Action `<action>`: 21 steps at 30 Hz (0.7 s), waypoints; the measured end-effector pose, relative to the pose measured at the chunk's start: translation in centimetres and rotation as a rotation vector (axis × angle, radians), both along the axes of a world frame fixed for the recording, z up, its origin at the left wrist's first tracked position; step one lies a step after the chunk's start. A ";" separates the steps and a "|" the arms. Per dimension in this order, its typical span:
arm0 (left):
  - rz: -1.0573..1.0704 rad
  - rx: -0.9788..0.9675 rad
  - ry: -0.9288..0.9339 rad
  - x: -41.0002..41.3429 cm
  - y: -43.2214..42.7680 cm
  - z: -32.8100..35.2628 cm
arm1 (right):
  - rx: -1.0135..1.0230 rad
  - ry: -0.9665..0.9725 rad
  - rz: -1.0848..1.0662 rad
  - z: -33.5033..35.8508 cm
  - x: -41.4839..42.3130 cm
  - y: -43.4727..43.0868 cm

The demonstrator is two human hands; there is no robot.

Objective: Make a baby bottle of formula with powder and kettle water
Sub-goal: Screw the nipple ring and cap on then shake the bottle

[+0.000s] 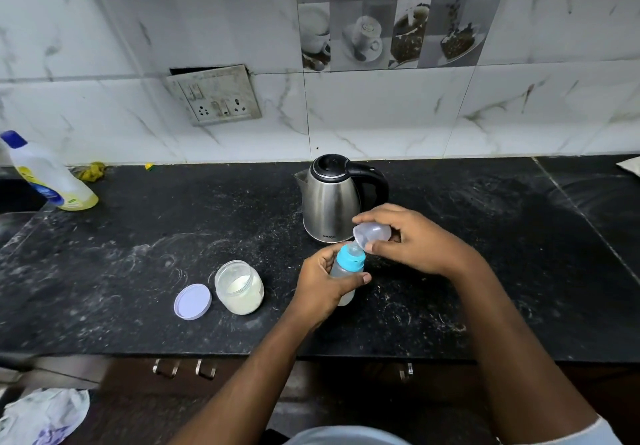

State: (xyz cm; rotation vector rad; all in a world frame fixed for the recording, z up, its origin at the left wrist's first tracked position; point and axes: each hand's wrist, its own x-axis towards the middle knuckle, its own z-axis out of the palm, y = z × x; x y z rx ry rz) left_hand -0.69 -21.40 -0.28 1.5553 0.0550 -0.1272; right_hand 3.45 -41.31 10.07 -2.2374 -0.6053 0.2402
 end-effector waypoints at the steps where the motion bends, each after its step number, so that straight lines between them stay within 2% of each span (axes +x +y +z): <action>1: -0.011 0.010 -0.005 0.0 0.0 0.0 | -0.071 -0.002 0.031 0.3 0.1 0.3; 4: -0.029 0.027 -0.026 -0.1 -0.2 0.2 | -0.184 0.058 0.083 1.1 0.2 0.7; 8: -0.037 -0.017 -0.055 -0.2 -0.5 0.7 | -0.191 0.111 0.141 1.6 0.4 1.0; 15: -0.051 -0.050 -0.078 -0.5 -0.9 1.5 | -0.263 0.061 0.158 2.5 0.8 1.2; 21: -0.061 -0.113 -0.106 -0.5 -0.9 2.3 | -0.234 0.022 0.065 2.3 0.7 1.5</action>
